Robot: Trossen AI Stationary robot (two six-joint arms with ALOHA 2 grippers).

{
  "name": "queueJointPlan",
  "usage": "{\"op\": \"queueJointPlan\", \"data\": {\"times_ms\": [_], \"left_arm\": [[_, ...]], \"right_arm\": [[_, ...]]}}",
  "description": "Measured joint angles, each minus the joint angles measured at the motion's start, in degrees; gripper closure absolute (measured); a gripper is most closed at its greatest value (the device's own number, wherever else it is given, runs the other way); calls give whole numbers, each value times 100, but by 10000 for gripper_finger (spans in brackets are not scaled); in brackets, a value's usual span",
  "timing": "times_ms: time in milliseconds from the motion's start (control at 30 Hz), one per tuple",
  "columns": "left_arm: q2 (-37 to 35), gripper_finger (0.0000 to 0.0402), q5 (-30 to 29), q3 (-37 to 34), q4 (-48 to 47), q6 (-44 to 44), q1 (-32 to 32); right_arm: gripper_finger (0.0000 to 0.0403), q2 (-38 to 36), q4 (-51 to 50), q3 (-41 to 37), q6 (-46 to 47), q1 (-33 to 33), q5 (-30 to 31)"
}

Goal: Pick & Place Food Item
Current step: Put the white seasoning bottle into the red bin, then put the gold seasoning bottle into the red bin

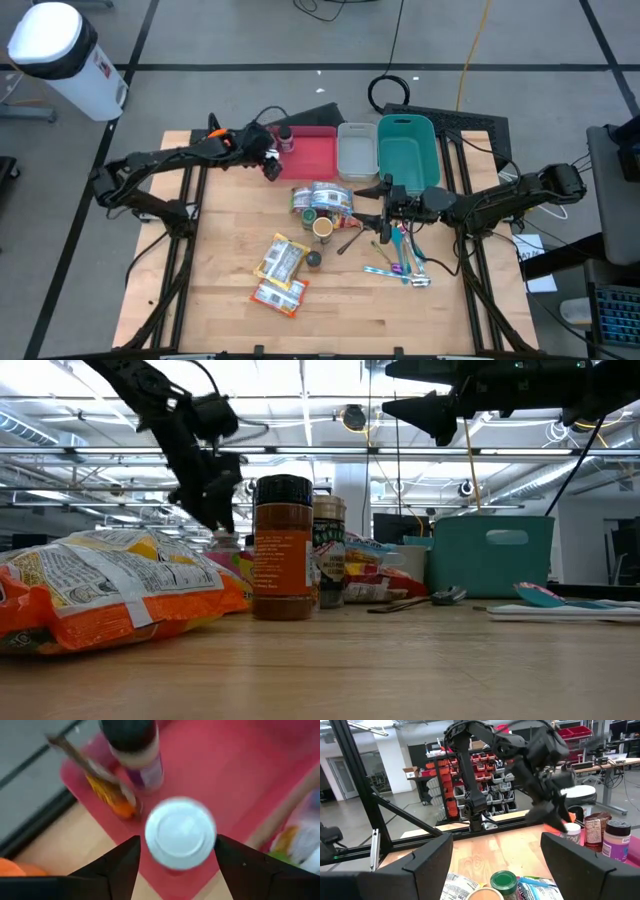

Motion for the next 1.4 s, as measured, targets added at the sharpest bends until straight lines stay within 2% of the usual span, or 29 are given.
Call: {"op": "queueJointPlan", "data": {"times_ms": [200,533,767,867,1133,1400], "left_arm": [[-988,153,1,0,-77,7,0],[-2781,134,4,4,-425,-12,0],[-3575,143,7,-48,-1046,-50,-10],[-3793,149,2,-418,-984,-57,-101],[-4453,150,56,-1918,187,-86,-616],[-5710,133,496,-2175,429,294,-1099]], "right_arm": [[110,0,-31,0,0,0,0],[110,0,-200,0,0,0,0],[110,0,-211,0,0,0,1],[110,0,-211,0,-51,0,2],[110,0,-274,0,-32,0,0],[110,0,-758,-2,373,2,-5]]}}
